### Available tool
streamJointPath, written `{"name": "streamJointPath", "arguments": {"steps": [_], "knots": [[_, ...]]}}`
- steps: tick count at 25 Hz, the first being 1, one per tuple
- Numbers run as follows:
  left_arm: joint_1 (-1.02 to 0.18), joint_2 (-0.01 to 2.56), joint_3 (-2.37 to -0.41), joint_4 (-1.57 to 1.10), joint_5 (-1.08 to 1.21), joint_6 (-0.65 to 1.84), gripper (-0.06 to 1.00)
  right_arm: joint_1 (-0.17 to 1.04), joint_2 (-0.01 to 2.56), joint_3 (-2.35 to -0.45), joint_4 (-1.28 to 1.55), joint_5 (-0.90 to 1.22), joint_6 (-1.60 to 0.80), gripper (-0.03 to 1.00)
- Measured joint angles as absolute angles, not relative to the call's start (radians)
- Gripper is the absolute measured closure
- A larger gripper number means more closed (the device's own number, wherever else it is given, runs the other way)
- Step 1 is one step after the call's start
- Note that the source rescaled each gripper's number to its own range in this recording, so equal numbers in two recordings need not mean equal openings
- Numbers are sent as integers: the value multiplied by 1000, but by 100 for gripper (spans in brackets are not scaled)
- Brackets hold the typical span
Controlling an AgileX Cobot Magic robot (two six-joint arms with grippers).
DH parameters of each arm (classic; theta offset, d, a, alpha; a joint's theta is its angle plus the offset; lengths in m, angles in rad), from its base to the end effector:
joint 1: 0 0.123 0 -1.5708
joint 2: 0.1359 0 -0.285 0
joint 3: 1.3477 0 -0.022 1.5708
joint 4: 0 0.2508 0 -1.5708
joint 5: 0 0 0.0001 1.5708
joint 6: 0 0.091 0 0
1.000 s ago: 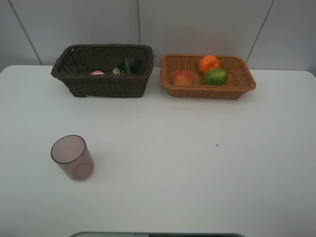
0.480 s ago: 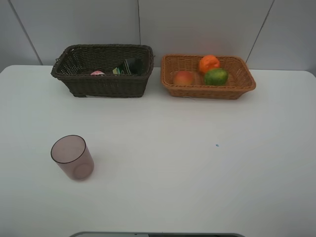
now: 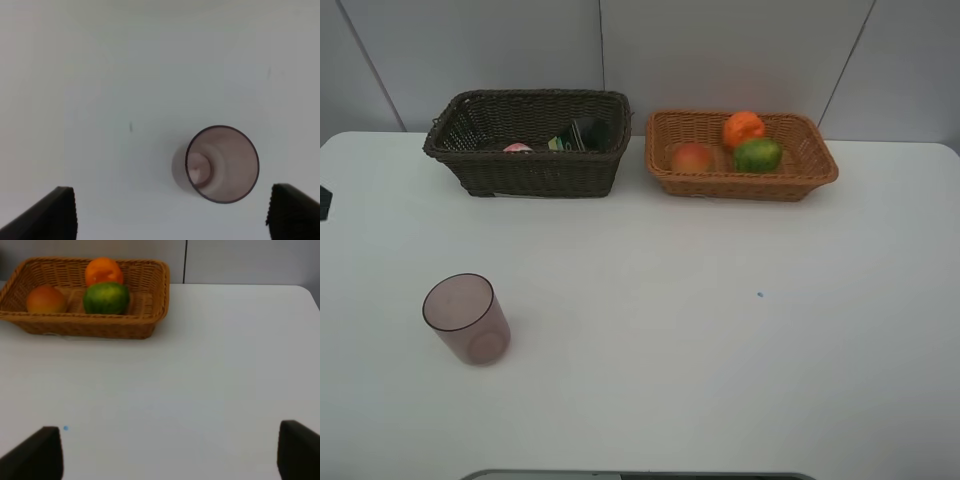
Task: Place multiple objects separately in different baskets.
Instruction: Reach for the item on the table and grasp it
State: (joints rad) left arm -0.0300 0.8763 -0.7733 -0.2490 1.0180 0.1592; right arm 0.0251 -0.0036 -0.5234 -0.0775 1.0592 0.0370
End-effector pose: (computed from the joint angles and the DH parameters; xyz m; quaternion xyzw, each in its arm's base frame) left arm 0.1459 -0.0235 0.3069 0.0557 0.9557 -0.1020 0.2704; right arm -0.0081 -0.0064 0.2840 0.0070 0.8451 -0.0221 0.5342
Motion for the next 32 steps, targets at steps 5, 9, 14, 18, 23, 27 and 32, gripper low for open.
{"name": "streamJointPath", "arguments": {"steps": [5, 9, 14, 18, 23, 27, 32], "knots": [[-30, 1131, -854, -267, 1062, 166, -4, 25, -4, -523, -78, 1059, 37, 13], [-37, 1226, -856, -270, 1074, 199, -4, 25, -4, -523, -78, 1059, 37, 13], [-162, 1234, -858, -250, 1048, 210, -4, 25, -4, -523, -78, 1059, 37, 13], [-272, 1242, -858, -144, 1029, 119, -4, 25, -4, -523, -78, 1059, 37, 13], [-310, 1320, -843, -96, 1004, 53, -4, 25, -4, -523, -78, 1059, 37, 13], [-310, 1391, -819, -136, 941, 62, -4, 25, -4, -523, -78, 1059, 37, 13], [-310, 1445, -807, -164, 890, 84, -4, 25, -4, -523, -78, 1059, 37, 13]]}}
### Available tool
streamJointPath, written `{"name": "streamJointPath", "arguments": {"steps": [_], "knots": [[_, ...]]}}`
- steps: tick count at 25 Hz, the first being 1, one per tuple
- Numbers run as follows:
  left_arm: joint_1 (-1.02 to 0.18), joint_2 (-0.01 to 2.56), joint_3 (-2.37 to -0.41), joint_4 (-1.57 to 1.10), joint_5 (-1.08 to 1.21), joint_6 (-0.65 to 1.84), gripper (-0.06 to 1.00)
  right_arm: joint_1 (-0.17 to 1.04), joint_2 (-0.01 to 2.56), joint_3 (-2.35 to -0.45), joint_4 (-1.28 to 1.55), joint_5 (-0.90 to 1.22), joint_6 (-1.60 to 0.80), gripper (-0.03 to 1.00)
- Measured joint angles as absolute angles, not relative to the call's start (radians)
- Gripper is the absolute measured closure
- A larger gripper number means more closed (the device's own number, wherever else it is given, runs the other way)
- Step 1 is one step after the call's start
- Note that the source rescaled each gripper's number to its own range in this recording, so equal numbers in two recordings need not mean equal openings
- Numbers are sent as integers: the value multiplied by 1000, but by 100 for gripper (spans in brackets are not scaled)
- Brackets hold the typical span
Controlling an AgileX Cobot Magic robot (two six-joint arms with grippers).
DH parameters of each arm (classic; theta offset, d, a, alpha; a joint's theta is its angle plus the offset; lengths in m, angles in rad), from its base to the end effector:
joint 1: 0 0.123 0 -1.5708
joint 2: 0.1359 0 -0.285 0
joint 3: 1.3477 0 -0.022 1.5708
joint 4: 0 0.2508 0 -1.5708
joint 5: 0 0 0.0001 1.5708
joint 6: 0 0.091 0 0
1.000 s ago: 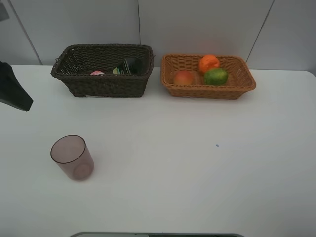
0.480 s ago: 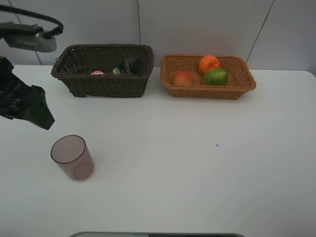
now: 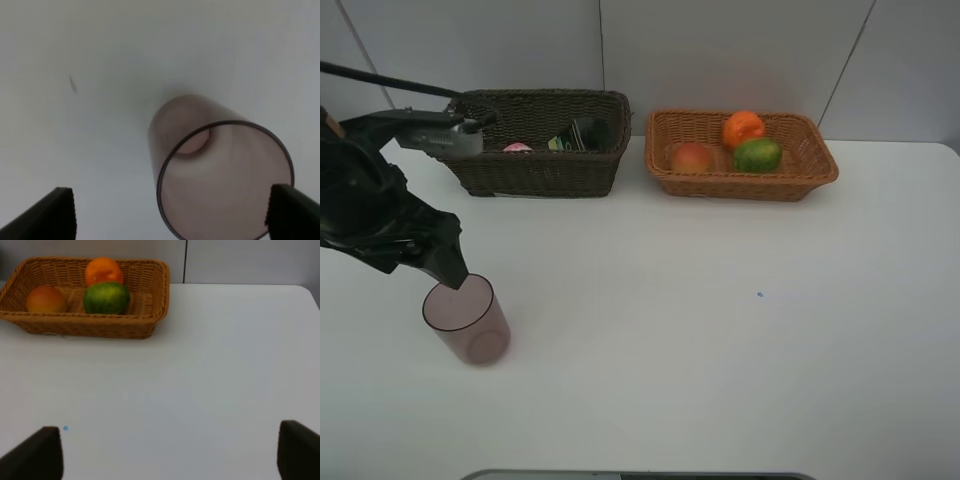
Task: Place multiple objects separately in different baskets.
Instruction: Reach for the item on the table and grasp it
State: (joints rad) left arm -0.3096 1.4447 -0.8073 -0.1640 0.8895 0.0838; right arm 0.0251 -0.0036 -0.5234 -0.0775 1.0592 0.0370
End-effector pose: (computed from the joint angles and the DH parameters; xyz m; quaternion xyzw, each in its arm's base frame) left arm 0.2254 -0.0842 0.2062 0.1480 0.9846 -0.0738 0.0573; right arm -0.0081 -0.0064 0.2840 0.0070 0.8451 -0.0221 0.5342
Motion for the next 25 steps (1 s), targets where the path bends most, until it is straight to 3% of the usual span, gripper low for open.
{"name": "streamJointPath", "arguments": {"steps": [25], "knots": [[-310, 1577, -668, -118, 595, 113, -4, 25, -4, -523, -78, 1059, 37, 13]]}}
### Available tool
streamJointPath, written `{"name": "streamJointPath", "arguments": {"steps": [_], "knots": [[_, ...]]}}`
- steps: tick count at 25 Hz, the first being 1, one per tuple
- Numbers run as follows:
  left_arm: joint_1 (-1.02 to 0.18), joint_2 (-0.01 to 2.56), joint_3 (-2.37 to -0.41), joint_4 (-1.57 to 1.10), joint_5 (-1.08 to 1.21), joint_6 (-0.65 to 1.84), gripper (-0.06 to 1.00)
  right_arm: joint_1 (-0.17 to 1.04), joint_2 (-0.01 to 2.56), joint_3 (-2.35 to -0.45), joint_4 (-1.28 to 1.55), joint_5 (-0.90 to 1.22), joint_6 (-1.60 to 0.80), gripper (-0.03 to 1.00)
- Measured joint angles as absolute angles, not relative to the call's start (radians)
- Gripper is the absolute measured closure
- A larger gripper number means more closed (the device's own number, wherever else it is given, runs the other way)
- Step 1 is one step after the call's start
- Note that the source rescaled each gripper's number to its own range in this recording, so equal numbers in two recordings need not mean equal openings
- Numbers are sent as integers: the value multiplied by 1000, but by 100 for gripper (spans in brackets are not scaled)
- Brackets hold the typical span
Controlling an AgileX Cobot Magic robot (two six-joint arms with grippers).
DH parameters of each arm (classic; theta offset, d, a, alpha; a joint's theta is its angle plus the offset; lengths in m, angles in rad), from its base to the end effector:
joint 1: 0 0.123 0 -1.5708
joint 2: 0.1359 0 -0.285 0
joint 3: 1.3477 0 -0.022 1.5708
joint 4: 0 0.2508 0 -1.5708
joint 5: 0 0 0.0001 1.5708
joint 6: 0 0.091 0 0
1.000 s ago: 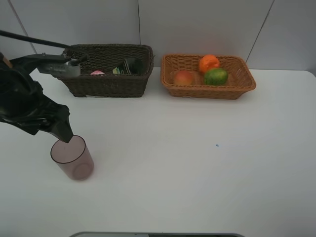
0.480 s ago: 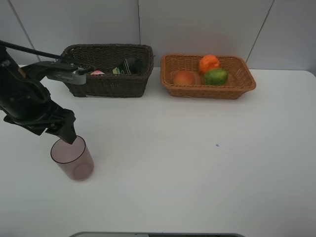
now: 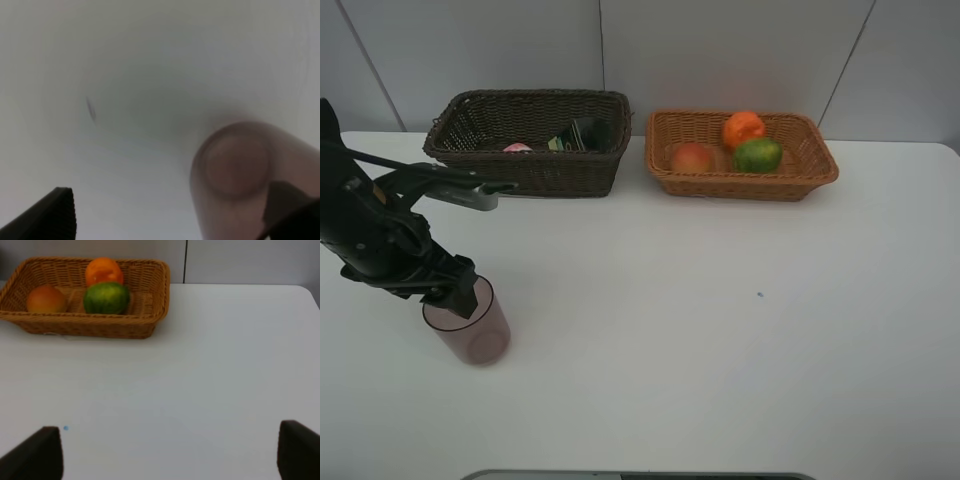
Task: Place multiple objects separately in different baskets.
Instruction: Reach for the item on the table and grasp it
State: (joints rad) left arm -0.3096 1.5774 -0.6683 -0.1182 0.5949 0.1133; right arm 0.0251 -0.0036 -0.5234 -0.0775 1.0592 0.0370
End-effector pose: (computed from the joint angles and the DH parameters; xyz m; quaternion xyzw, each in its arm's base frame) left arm 0.2281 -0.0793 0.1467 0.1637 0.9828 -0.0441 0.0728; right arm -0.0081 -0.0064 0.2840 0.0070 0.8451 -0.0221 0.5342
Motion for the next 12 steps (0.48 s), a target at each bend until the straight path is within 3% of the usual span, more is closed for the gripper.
{"name": "streamJointPath", "arguments": {"steps": [12], "knots": [[-310, 1582, -667, -133, 542, 189, -4, 25, -4, -523, -78, 1059, 37, 13]]}}
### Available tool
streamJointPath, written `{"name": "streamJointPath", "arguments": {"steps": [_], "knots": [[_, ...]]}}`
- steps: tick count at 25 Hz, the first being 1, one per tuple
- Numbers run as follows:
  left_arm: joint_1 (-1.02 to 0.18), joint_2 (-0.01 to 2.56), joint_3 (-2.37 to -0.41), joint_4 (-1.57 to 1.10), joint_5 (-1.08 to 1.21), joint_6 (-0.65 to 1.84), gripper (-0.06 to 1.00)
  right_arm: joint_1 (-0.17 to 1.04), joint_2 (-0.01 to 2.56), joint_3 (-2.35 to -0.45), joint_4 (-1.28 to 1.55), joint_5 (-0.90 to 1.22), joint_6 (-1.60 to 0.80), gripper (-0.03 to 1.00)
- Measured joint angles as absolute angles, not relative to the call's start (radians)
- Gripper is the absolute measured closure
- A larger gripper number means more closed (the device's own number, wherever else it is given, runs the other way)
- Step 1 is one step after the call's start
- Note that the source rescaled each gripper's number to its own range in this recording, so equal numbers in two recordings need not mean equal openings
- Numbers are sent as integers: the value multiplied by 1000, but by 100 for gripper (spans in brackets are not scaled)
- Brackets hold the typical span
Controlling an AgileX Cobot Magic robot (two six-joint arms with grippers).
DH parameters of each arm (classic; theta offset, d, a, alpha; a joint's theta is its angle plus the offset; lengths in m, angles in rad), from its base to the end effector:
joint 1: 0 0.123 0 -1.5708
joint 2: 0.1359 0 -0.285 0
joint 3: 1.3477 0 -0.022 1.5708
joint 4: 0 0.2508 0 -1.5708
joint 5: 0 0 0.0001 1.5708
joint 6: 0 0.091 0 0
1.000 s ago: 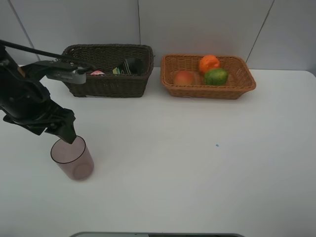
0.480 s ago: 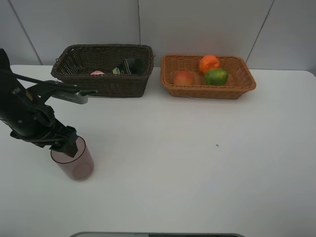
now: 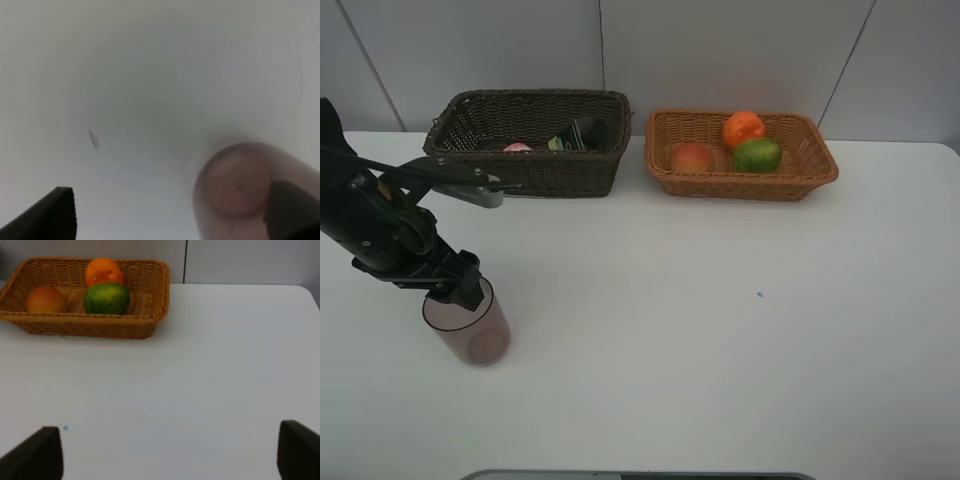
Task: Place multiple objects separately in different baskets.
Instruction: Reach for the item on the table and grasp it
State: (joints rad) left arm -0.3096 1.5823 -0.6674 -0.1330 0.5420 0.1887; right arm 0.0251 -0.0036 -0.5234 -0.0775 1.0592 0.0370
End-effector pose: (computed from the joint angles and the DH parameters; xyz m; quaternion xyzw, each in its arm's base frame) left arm 0.2325 -0.0809 0.1462 0.1932 0.9752 -0.0458 0.0976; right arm -0.0081 -0.0064 0.2840 0.0070 0.8451 -0.0221 0.5342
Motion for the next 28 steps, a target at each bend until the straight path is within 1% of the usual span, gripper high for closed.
{"name": "streamJointPath", "arguments": {"steps": [10, 12, 13, 15, 16, 18, 20, 21, 22, 28], "knots": [[-310, 1663, -664, -149, 508, 191, -4, 25, -4, -523, -78, 1059, 37, 13], [-310, 1664, -664, -150, 501, 191, -1, 25, -4, -523, -78, 1059, 37, 13], [-310, 1664, -664, -151, 499, 191, 3, 25, -4, -523, -78, 1059, 37, 13], [-310, 1664, -664, -152, 491, 191, 18, 25, -4, -523, -78, 1059, 37, 13], [-310, 1664, -664, -152, 487, 191, 30, 25, -4, -523, -78, 1059, 37, 13], [-310, 1664, -664, -152, 486, 191, 58, 25, -4, -523, -78, 1059, 37, 13], [-310, 1664, -664, -152, 485, 191, 81, 25, -4, -523, -78, 1059, 37, 13], [-310, 1664, -664, -160, 485, 191, 89, 25, -4, -523, -78, 1059, 37, 13], [-310, 1660, -665, -162, 482, 191, 94, 25, -4, -523, -78, 1059, 37, 13], [-311, 1660, -665, -163, 476, 191, 94, 25, -4, -523, -78, 1059, 37, 13]]}}
